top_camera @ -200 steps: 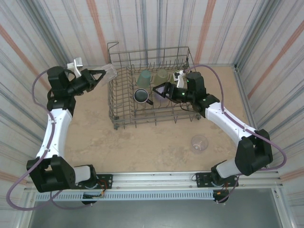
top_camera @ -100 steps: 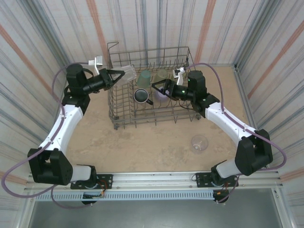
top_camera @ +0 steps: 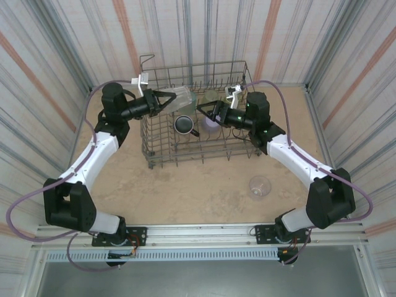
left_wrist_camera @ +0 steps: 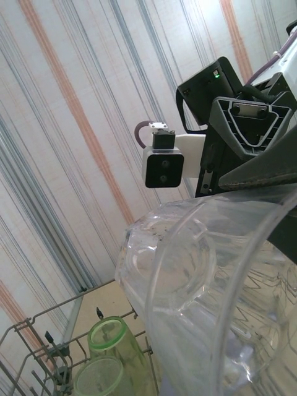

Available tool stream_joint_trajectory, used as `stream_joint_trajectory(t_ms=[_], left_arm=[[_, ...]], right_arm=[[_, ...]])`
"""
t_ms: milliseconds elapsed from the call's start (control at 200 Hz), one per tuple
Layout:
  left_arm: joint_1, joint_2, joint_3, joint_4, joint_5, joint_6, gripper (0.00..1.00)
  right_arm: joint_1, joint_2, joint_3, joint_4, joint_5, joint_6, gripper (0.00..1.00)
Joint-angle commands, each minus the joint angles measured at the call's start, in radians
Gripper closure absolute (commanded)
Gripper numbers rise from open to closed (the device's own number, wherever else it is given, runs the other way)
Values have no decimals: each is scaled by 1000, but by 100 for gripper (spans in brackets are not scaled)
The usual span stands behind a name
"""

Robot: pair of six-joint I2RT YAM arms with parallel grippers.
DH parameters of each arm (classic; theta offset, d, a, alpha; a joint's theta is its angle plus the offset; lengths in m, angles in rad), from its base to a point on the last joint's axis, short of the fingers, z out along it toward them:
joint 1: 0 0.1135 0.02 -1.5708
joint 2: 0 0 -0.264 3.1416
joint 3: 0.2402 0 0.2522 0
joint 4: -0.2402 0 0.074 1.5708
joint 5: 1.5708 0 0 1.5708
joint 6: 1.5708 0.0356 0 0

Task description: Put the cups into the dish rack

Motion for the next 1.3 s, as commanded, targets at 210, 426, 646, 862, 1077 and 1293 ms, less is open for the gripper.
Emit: stream_joint_trajectory(t_ms=[210,426,646,862,1077,1293], left_arm=[[-33,34,2,143,61,-56,100],[-53,71,-31,263,61,-128,100],[-93,126,-32,388,62,-196,100],[-112,170,-45,482,55,-249,100],[-125,221,-58,609,52,-335,100],[-130,284,-58,743,55,-421,100]], right_arm=[[-22,-1,-44,144,-53,49,1],[-57,48,-65,294,-90,142,1],[-66,95,-47,348,-95,177,1],[-63,138,-21,360,-110,193,1],[-66,139,-37,388,-91,197,1],[-68,166,-2,426,-111,216,1]])
